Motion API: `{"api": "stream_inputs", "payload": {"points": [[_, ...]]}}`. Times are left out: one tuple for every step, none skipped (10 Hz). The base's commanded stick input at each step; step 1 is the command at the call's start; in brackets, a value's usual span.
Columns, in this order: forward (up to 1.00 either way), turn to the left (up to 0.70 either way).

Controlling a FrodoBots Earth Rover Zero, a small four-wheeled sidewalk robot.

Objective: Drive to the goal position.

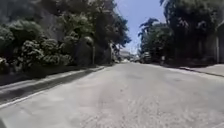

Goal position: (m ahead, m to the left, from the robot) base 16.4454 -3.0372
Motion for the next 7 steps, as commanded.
{"api": "stream_inputs", "payload": {"points": [[1.00,-0.02],[1.00,-0.27],[1.00,-0.37],[1.00,-0.37],[1.00,-0.37],[1.00,-0.37],[1.00,-0.13]]}}
